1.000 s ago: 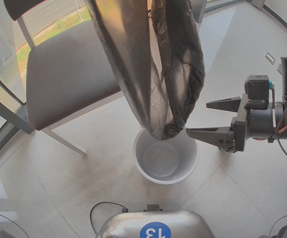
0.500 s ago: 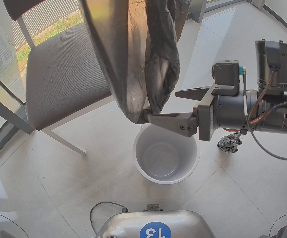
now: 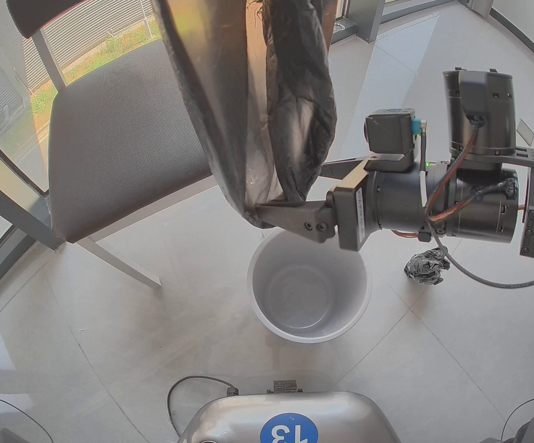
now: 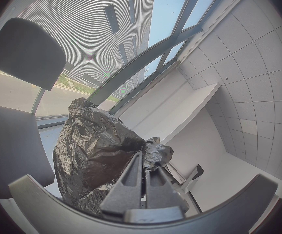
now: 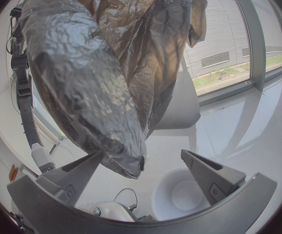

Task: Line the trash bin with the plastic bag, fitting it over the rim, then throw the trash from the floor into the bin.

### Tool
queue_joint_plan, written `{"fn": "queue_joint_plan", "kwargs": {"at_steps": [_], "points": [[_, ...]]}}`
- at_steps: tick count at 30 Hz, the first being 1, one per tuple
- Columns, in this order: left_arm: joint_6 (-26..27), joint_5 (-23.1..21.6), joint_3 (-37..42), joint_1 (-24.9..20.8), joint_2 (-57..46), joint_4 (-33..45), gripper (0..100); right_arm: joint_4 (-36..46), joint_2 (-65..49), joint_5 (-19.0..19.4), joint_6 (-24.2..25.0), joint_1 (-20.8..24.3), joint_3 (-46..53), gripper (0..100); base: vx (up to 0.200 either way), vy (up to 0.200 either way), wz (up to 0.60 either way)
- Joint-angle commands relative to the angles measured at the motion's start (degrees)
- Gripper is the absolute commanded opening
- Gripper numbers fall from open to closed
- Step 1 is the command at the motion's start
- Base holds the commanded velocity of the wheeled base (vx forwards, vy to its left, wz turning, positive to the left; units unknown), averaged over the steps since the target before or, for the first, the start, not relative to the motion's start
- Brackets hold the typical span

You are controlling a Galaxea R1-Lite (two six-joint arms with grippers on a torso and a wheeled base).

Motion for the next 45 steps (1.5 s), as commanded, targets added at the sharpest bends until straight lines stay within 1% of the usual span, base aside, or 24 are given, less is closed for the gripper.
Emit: {"fn": "queue_joint_plan", "kwargs": {"at_steps": [1, 8, 12, 15, 17, 21, 22, 25, 26, 27, 28, 31, 33, 34, 35, 36, 37, 42, 45], "points": [[-0.01, 0.04, 0.21, -0.21, 0.02, -0.07, 0, -1.09, 1.71, -0.09, -0.18, -0.17, -0.84, 0, 0.000, 0.000, 0.00], [-0.89, 0.04, 0.29, -0.30, -0.07, -0.07, 0, -2.58, 3.12, -0.27, 0.44, -0.17, -1.90, 0, 0.000, 0.000, 0.00], [-0.98, 0.04, 1.96, -0.21, -0.33, -0.16, 0, -3.11, 3.12, -0.36, 0.62, -0.17, -1.81, 0, 0.000, 0.000, 0.00], [-2.30, 0.13, 3.81, -0.21, -0.42, -0.86, 0, -3.02, 2.41, -2.03, 0.70, -0.17, -0.67, 0, 0.000, 0.000, 0.00], [-3.09, 0.22, 5.39, -0.21, -0.51, -1.56, 0, -2.93, 1.18, -2.73, 0.70, -0.17, 1.18, 0, 0.000, 0.000, 0.00], [-3.44, 0.04, 8.38, 0.31, -0.24, -2.18, 0, -2.32, -5.67, -2.82, 0.62, 0.19, 7.77, 0, 0.000, 0.000, 0.00], [-3.53, -0.05, 9.52, 0.84, -0.07, -2.18, 0, -1.97, -8.22, -2.73, 0.62, 0.27, 10.05, 0, 0.000, 0.000, 0.00], [-5.55, -1.63, 13.21, 4.44, 0.37, -2.26, 0, 0.67, -15.25, -2.55, 0.62, 0.45, 15.86, 0, 0.000, 0.000, 0.00], [-5.55, -1.63, 13.21, 4.44, 0.37, -2.26, 0, 0.67, -15.25, -2.55, 0.62, 0.45, 15.86, 0, 0.000, 0.000, 0.00], [-7.22, -3.56, 15.32, 6.11, 0.72, -2.35, 0, 3.57, -19.91, -2.20, 0.62, 0.54, 18.93, 0, 0.000, 0.000, 0.00], [-7.84, -4.09, 16.46, 6.64, 0.99, -2.35, 0, 5.41, -22.46, -2.11, 0.62, 0.63, 20.25, 0, 0.000, 0.000, 0.00], [-8.71, -4.18, 19.28, 7.34, 2.04, -3.32, 0, 11.74, -29.49, -1.59, 0.70, 0.71, 23.41, 0, 0.000, 0.000, 0.00], [-10.21, -4.09, 22.09, 7.43, 2.22, -3.93, 0, 16.93, -34.06, -0.18, 0.88, 0.71, 25.17, 0, 0.000, 0.000, 0.00], [-10.21, -4.09, 22.09, 7.43, 2.22, -3.93, 0, 16.93, -34.06, -0.18, 0.88, 0.71, 25.17, 0, 0.000, 0.000, 0.00], [-11.88, -4.00, 25.34, 7.43, 2.22, -4.11, 0, 22.03, -38.28, 1.31, 1.93, 0.71, 27.02, 0, 0.000, 0.000, 0.00], [-12.23, -4.00, 26.22, 7.43, 2.22, -4.20, 0, 23.08, -39.07, 1.75, 2.37, 0.63, 27.37, 0, 0.000, 0.000, 0.00], [-13.11, -4.00, 29.03, 7.52, 2.22, -4.29, 0, 26.07, -41.36, 2.81, 3.43, 0.71, 28.60, 0, 0.000, 0.000, 0.00], [-13.64, -4.18, 35.63, 10.16, 2.92, -4.46, 0, 29.15, -42.24, 3.51, 3.69, 0.63, 30.36, 0, 0.000, 0.000, 0.00], [-15.75, -4.44, 39.05, 11.65, 2.92, -5.08, 0, 29.50, -39.51, 3.60, 3.69, 0.54, 30.88, 0, 0.000, 0.000, 0.00]]}}
